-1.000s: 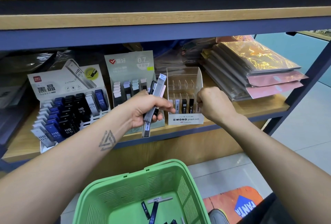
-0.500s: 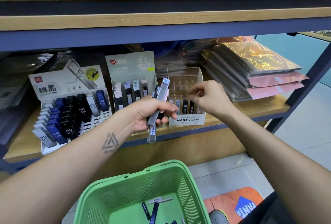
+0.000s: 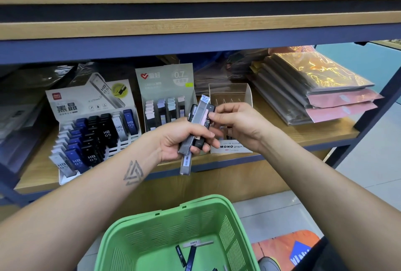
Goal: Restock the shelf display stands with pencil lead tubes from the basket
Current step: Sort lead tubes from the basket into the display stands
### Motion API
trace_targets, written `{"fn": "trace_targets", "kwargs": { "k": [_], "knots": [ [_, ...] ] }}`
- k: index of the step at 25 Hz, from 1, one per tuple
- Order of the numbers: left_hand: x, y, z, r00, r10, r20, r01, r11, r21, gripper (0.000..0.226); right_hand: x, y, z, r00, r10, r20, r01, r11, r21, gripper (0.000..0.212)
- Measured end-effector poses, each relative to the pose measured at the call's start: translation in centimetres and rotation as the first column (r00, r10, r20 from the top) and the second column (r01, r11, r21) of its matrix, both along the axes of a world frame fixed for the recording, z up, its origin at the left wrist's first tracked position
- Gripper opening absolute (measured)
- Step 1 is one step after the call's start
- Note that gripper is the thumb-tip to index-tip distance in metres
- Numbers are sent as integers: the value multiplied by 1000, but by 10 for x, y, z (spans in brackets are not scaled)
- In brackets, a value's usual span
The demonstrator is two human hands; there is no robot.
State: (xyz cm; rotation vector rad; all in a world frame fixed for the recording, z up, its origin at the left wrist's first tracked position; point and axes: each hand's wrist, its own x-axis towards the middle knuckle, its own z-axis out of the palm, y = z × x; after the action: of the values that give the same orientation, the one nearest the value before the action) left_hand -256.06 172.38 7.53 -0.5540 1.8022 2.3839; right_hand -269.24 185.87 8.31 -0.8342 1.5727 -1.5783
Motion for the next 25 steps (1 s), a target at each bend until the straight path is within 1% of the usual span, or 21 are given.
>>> {"fn": "trace_targets", "kwargs": {
  "k": [2, 4, 5, 7, 10, 12, 14, 17, 19, 22, 25],
  "knots": [
    [1, -3, 1, 1000, 22, 17, -22, 1000, 5, 23, -6, -1, -1, 997, -54, 58, 57, 997, -45, 13],
    [3, -9, 2, 999, 41, 21, -41, 999, 14, 15, -12, 0, 0, 989, -141, 34, 143, 987, -73, 8],
    [5, -12, 2, 999, 43, 21, -44, 999, 13, 13, -14, 1, 0, 986, -166, 4, 166, 983, -77, 15],
    [8, -17, 2, 999, 34, 29, -34, 999, -7, 18, -14, 0, -1, 986, -165, -13, 164, 984, -74, 24],
    [13, -21, 2, 999, 19, 29, -18, 998, -61, 17, -11, -4, -3, 992, -124, 10, 125, 989, -83, 23],
    [16, -22, 3, 999, 24, 23, -22, 996, -85, 10, -9, -6, -1, 994, -107, 24, 109, 990, -92, 21],
    [20, -26, 4, 998, 64, 14, -62, 991, -121, 13, -4, -10, 2, 995, -98, 36, 101, 990, -98, 18],
    [33, -35, 12, 991, 132, 4, -129, 976, -176, 5, 12, -24, 11, 995, -99, 29, 102, 988, -119, 13],
    [48, -44, 20, 986, 167, 6, -162, 965, -208, 10, 26, -37, 19, 997, -82, 10, 83, 987, -138, 12],
    [71, -61, 30, 961, 274, 33, -251, 915, -316, 28, 43, -54, 31, 996, -71, -60, 61, 987, -150, 17],
    [109, -88, 40, 899, 436, 36, -392, 840, -376, 23, 72, -86, 39, 965, -70, -254, 32, 988, -152, 18]
  ]
}}
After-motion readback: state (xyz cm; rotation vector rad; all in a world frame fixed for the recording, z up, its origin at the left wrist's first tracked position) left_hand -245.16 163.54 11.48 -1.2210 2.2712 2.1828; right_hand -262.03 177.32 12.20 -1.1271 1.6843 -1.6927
